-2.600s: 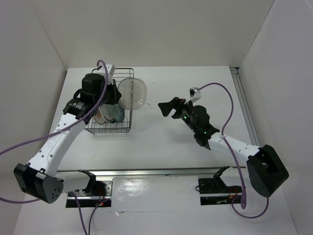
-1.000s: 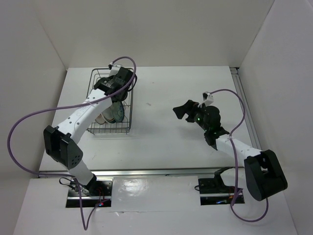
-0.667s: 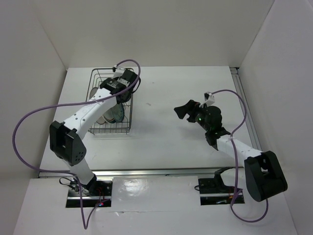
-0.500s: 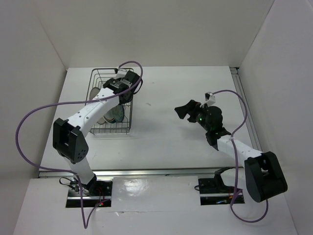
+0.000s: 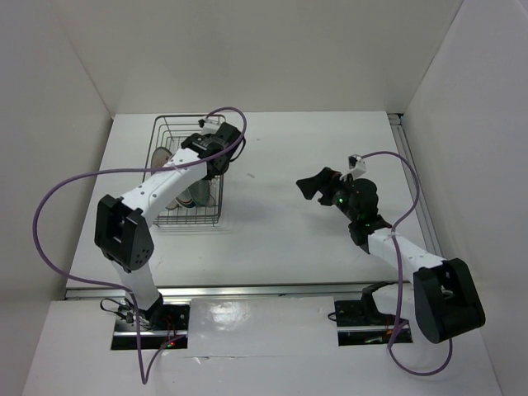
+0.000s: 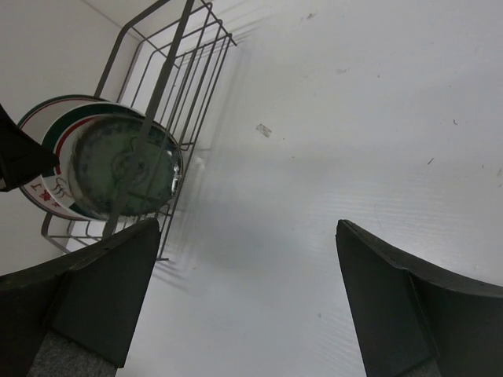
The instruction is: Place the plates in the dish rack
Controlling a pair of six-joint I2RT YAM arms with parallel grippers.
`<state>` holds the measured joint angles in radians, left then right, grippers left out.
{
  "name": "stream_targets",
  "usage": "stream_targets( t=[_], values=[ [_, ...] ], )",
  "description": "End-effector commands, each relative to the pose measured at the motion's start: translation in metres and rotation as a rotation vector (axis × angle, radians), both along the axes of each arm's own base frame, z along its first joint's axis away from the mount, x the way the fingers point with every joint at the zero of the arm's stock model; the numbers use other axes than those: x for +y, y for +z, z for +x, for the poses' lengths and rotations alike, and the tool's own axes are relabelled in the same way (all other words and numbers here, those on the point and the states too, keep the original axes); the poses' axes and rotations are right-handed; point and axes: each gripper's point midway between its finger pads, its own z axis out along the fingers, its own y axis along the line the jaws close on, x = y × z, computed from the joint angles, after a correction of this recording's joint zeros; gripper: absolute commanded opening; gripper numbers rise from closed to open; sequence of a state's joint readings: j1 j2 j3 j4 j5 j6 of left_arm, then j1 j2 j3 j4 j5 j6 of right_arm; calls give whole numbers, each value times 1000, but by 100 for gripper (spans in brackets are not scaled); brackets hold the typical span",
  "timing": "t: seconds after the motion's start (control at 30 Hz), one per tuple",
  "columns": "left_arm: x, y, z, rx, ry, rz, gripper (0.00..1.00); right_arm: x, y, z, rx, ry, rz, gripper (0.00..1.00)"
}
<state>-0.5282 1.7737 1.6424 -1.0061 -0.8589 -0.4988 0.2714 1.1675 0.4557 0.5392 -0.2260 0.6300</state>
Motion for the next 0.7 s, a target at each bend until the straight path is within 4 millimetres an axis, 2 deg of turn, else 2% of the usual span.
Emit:
stream_targets(
  t=[0.0, 0.1, 0.2, 0.3, 0.33, 0.37, 0.4, 0.43, 0.47, 0.5, 0.53, 0.57, 0.6, 0.67],
  values=[
    [2, 1, 0, -6, 12, 7, 53, -4, 22, 2, -83, -4, 18, 100],
    [1, 4, 2, -14, 12, 2, 65, -3, 20, 1, -74, 5, 17, 100],
    [4, 17, -1, -50, 17, -6, 70, -3, 13, -1, -51, 6, 0, 100],
    [8, 48, -15, -128, 15, -56, 81, -8, 26, 5, -69, -7, -61, 100],
    [7, 56, -18, -154, 2, -89, 83, -15, 20, 5, -20, -37, -101, 100],
    [7, 59, -20, -188, -5, -125, 87, -20, 22, 6, -8, -58, -132, 100],
    [5, 78, -31, -232, -56, -191, 99, -25, 41, 12, -38, -78, -170, 100],
    [1, 86, -34, -265, -95, -238, 100, -36, 29, 10, 38, -116, -232, 100],
    [-1, 83, -41, -261, -144, -260, 100, -43, 40, 9, 23, -135, -272, 100],
    [-10, 110, -45, -366, -219, -378, 100, -52, 46, 9, 57, -174, -311, 100],
    [-14, 118, -48, -402, -256, -413, 100, -57, 63, 11, 16, -201, -314, 100],
    [-14, 124, -51, -433, -271, -447, 100, -58, 63, 3, 46, -199, -330, 100],
    [-20, 131, -56, -450, -316, -483, 100, -55, 78, 1, 25, -189, -338, 100],
    [-12, 150, -63, -506, -330, -513, 100, -64, 85, -12, 52, -206, -369, 100]
  ],
)
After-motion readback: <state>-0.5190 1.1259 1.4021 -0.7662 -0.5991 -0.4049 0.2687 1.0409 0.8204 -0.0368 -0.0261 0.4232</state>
